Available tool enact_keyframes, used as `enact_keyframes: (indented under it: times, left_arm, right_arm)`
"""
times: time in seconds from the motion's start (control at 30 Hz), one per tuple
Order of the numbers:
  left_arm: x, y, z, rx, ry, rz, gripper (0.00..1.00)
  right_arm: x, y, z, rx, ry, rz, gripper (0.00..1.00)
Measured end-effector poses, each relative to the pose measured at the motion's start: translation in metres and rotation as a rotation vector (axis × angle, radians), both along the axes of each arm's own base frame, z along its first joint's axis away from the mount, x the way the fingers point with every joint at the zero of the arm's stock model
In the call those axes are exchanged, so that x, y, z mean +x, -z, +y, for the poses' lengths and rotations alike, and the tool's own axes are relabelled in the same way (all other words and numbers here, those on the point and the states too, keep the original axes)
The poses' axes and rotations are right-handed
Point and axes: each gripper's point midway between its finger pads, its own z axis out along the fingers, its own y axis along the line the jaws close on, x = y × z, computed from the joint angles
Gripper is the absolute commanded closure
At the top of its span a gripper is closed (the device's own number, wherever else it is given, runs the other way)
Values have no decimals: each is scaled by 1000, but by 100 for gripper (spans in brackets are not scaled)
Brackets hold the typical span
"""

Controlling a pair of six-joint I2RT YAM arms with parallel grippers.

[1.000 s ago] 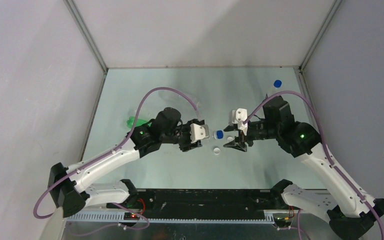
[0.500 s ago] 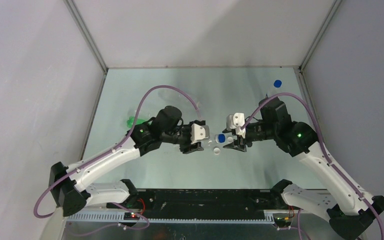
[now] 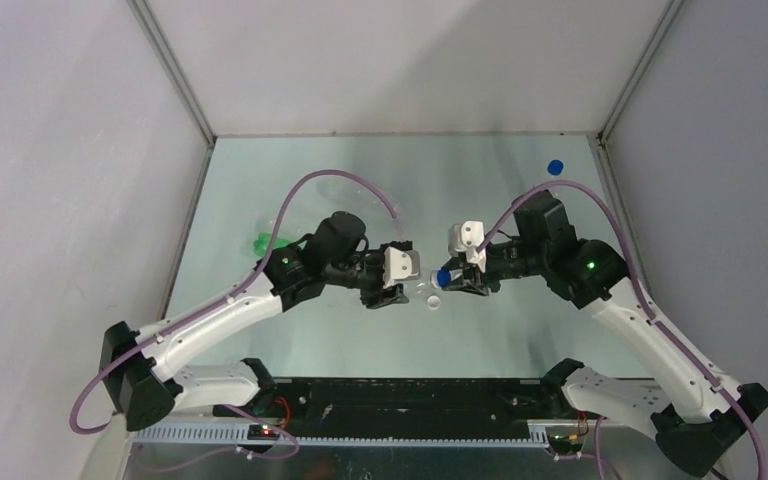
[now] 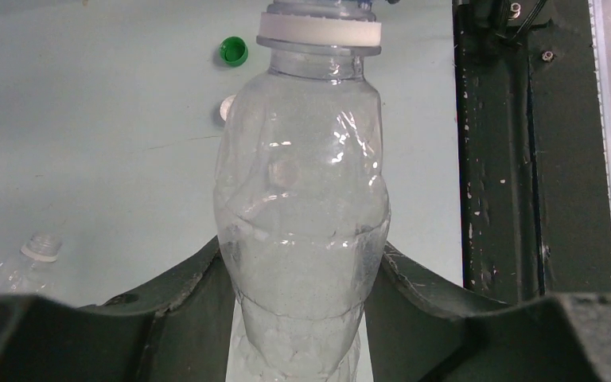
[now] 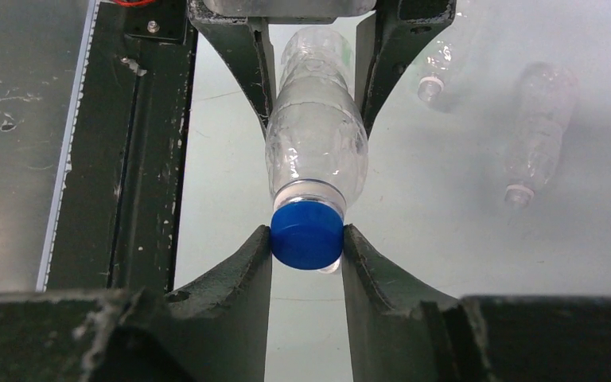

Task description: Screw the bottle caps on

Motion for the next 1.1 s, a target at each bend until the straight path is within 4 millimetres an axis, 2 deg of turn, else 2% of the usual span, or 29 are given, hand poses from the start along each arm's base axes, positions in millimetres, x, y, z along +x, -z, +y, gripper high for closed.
enact_keyframes:
  times: [0.07,0.13,0.17,0.23,0.3,0.4,0.53,0.7,0.9,0.93,0.97,1.0,1.1]
  left_arm:
    - [0,0,0,1,-1,1,74]
    - [0,0,0,1,-3,2,74]
    - [0,0,0,2,-7,3,74]
    - [2,1,1,5,-16,3,75]
    - [4,2,2,8,-35,2,75]
    - [10,5,3,-1,-71,-14,75]
    - [27,12,6,-14,-167,-101,75]
    - [48,20,11,49,-304,-313,76]
    - [60,15,13,88,-416,-561,76]
    - [63,13,14,88,-436,-589,76]
    - [65,12,14,87,-451,-609,76]
    - [67,10,14,81,-462,-624,76]
    - [71,3,14,47,-498,-646,76]
  right_arm:
    - [0,0,0,1,5,9,71]
    - [1,0,1,4,12,21,79]
    - [1,1,1,3,15,27,87]
    - [3,2,2,3,27,44,96]
    - [6,3,4,5,48,70,100]
    - [13,5,5,11,104,145,100]
    - [35,14,6,29,277,355,100]
    - [55,34,6,35,554,718,100]
    - [68,35,3,113,768,975,100]
    - [70,34,3,131,789,999,99]
    - [73,32,3,151,806,1014,93]
    - [75,30,3,165,816,1022,75]
    - [81,18,3,223,825,1005,41]
